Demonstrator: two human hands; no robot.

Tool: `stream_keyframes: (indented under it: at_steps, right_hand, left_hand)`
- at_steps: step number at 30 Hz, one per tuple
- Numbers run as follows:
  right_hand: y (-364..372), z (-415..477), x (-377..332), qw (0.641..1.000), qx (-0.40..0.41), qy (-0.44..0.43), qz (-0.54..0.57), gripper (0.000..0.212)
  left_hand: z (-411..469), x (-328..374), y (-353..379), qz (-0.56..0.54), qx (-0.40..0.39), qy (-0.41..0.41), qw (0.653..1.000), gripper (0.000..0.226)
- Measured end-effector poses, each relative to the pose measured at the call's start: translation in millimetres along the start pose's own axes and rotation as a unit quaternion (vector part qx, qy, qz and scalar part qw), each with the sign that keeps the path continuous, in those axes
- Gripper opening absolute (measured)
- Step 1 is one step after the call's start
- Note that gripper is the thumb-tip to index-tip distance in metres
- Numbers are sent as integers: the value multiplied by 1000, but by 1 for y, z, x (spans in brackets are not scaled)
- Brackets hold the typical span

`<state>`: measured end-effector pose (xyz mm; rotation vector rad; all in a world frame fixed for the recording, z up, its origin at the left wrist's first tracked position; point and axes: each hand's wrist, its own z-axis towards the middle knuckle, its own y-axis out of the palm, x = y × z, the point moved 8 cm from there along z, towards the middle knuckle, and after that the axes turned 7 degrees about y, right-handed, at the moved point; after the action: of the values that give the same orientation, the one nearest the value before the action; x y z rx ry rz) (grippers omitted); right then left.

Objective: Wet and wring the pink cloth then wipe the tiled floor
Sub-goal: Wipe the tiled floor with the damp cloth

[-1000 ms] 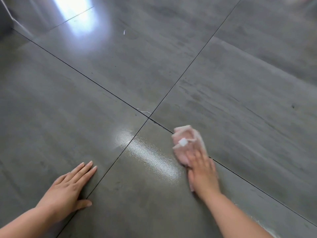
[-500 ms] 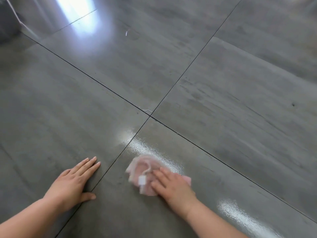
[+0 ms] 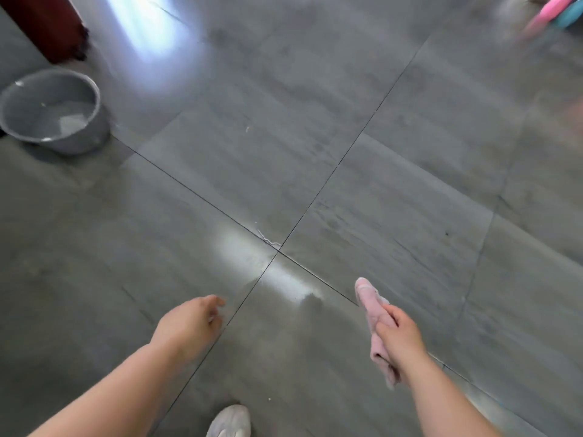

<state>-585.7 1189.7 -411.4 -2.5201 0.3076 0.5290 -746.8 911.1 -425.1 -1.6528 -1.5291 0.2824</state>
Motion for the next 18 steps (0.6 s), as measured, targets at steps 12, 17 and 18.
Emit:
stream_keyframes:
  at_steps: [12,17,18]
  right_hand:
    - [-70,-167,-116,987,23,-19,155,43]
    - [-66,-110,-129,986,42,-12,159,43]
    - [-63,-93,-132,987,43,-12,153,40]
  left_hand:
    - [-88,24,-212,-16,65,-37,997,34]
    - [-31,39,-211,4,52,-32,998,32]
    - [-15,42,-206,12,45,-30,998,32]
